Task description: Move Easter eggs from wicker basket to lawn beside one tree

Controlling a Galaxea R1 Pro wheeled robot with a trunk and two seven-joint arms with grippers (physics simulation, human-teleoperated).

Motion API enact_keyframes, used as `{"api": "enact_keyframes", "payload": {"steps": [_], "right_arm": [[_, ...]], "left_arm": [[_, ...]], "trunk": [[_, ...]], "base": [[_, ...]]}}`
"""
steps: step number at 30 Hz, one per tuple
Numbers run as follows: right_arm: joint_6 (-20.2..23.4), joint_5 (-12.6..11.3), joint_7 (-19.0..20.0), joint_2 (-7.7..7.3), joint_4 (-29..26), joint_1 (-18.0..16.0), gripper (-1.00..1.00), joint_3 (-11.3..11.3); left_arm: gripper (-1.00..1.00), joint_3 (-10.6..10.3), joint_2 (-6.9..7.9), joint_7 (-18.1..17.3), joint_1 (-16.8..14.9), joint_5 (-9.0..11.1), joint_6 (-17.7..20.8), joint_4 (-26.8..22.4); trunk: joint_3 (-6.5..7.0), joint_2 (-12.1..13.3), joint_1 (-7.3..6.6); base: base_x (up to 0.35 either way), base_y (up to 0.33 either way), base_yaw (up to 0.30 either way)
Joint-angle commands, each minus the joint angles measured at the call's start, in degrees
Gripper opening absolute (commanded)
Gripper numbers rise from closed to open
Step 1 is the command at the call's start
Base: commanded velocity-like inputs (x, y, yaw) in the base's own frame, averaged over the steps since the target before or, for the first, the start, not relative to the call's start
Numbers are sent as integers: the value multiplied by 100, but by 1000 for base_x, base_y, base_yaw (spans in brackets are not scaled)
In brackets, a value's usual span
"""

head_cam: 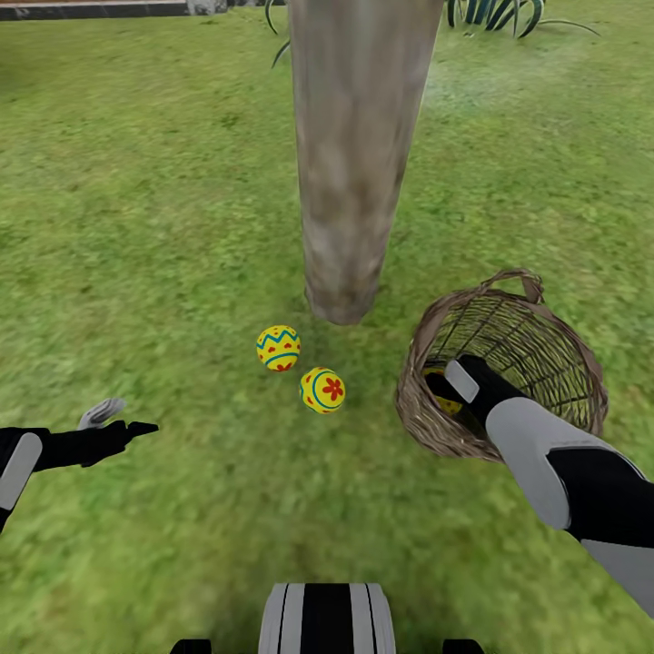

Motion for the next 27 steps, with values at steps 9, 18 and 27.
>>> {"api": "enact_keyframes", "payload": {"steps": [9,18,27], "right_arm": [[46,88,-50,-13,77,89,-100,75],[53,94,-51,-12,71,91,-100,82],[53,94,-53,-3,67,91,-100,82]], "left_arm": [[100,13,-2,-45,-2,-39,27,4],[100,22,8,-45,-2,-56,27,103],[100,20,1,-45,-2,-57,25,103]], "trunk": [[-4,0,1],[-4,0,1],[129,8,-15]], "base": [[0,0,0],[0,0,0],[0,0,0]]}}
